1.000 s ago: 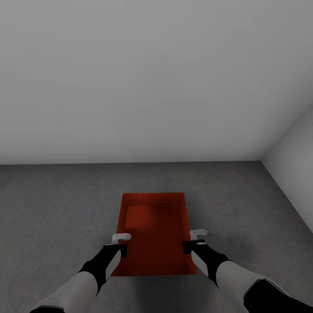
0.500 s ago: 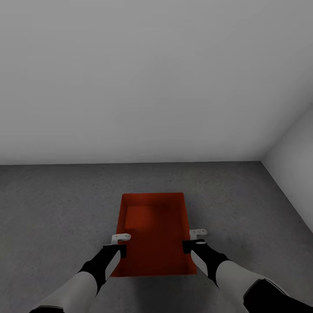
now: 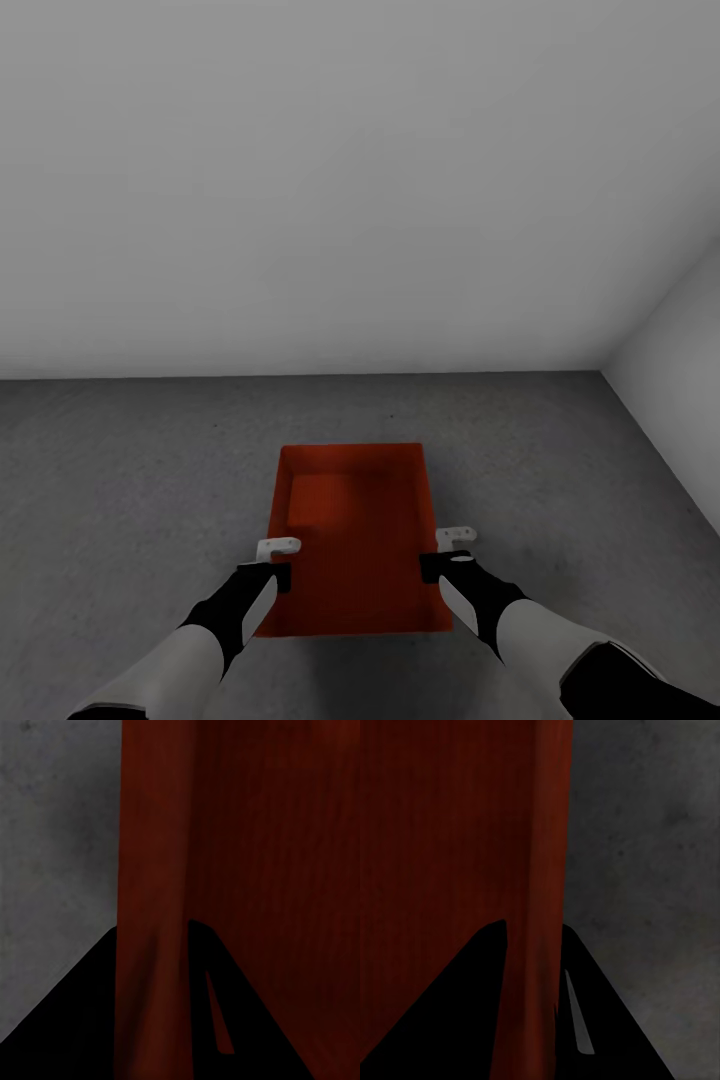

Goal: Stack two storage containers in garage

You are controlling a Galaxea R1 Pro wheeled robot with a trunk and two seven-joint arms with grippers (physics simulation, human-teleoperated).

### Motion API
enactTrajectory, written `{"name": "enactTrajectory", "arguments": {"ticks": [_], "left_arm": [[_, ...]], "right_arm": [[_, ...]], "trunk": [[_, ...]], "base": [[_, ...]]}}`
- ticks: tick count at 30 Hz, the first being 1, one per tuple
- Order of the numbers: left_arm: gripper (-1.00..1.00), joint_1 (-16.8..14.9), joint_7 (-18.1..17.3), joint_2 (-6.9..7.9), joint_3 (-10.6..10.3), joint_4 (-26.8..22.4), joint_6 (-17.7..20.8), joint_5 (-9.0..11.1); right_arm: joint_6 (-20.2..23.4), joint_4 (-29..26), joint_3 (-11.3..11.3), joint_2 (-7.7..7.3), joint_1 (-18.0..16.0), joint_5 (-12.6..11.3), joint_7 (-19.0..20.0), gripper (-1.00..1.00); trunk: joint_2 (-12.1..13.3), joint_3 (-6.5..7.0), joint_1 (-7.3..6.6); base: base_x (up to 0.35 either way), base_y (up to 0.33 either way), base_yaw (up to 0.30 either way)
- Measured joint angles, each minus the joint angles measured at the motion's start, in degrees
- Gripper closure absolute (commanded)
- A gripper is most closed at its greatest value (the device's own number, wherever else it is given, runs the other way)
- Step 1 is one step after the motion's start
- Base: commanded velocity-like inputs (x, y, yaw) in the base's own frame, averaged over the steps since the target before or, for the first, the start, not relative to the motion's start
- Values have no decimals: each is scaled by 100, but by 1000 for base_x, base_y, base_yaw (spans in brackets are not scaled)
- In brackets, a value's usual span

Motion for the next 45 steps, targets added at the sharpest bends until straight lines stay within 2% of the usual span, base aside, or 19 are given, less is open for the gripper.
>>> {"name": "enactTrajectory", "arguments": {"ticks": [10,11,12,13,14,45], "left_arm": [[100,0,1,-2,8,-1,1,-7],[-100,0,1,-2,9,-1,1,-7],[-100,0,1,42,60,-4,9,-28],[-100,-2,-4,129,61,3,12,-16],[-100,0,31,145,80,16,40,-133],[-100,0,-11,148,88,-69,34,-135]], "right_arm": [[0,2,-14,0,0,18,7,100],[1,0,-16,0,1,20,8,100],[11,-17,36,-14,2,-44,9,-100],[-264,44,56,-64,9,-49,51,-100],[-276,66,44,-84,9,4,22,-100],[-287,76,42,-84,9,7,19,-100]], "trunk": [[0,0,0],[0,0,0],[0,0,-1],[1,-1,27],[1,-1,28],[1,-1,28]], "base": [[0,0,0],[0,0,0],[0,0,0],[0,0,0],[0,0,0],[0,0,0]]}}
